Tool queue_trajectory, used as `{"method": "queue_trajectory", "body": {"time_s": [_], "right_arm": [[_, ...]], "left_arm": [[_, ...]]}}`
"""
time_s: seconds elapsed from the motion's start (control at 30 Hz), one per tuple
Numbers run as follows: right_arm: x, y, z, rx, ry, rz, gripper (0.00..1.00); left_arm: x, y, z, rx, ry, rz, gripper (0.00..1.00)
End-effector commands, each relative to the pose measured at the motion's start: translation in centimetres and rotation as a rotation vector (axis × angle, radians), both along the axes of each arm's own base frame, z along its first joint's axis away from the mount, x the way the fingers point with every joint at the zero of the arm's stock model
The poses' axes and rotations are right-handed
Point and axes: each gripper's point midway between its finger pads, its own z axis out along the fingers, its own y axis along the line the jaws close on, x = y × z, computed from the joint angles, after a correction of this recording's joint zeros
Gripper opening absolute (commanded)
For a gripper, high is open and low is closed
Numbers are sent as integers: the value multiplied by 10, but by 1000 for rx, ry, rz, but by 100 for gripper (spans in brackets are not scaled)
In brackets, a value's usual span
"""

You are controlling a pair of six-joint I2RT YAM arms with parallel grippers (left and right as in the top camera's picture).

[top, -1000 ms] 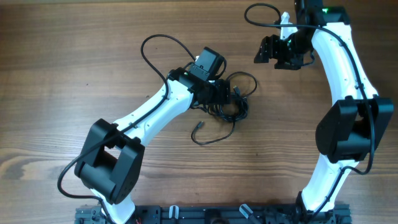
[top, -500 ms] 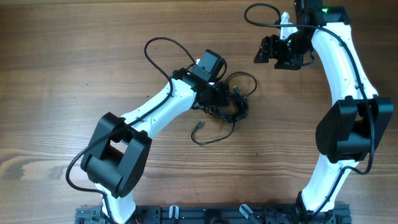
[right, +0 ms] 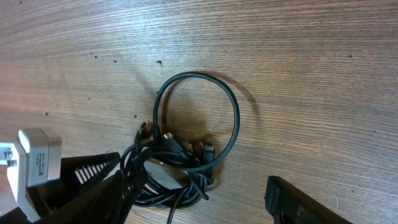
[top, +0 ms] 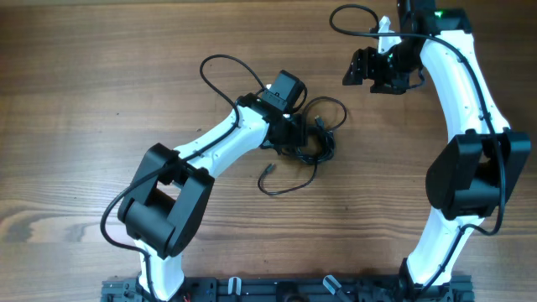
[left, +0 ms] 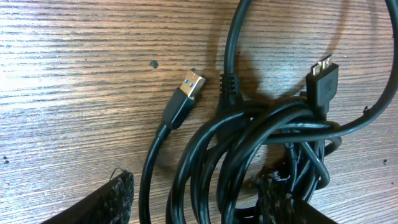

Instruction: Untangle cables

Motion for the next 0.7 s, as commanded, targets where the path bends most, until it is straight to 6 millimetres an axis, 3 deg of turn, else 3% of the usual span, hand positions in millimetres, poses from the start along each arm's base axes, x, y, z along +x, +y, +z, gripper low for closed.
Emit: {"method": "queue_trajectory", "body": {"time_s": [0.0,0.1,0.27,0.6,0.67], "right_arm": [[4,4,9,19,-30,11,75],[3,4,9,17,-32,23,75],[4,4,9,18,-33,25,75],[3,23,19,135,-61,89,75],[1,24,19,140,-53,94,75]], "left_arm": [[-3,1,-7,21,3,-4,66],[-1,0,-13,22,3,-4,64],[1,-2,-20,22,5,-4,38],[-15,-24,-19,-36,45,-10,24],[-18,-27,-19,-36,46,-19,4]]}}
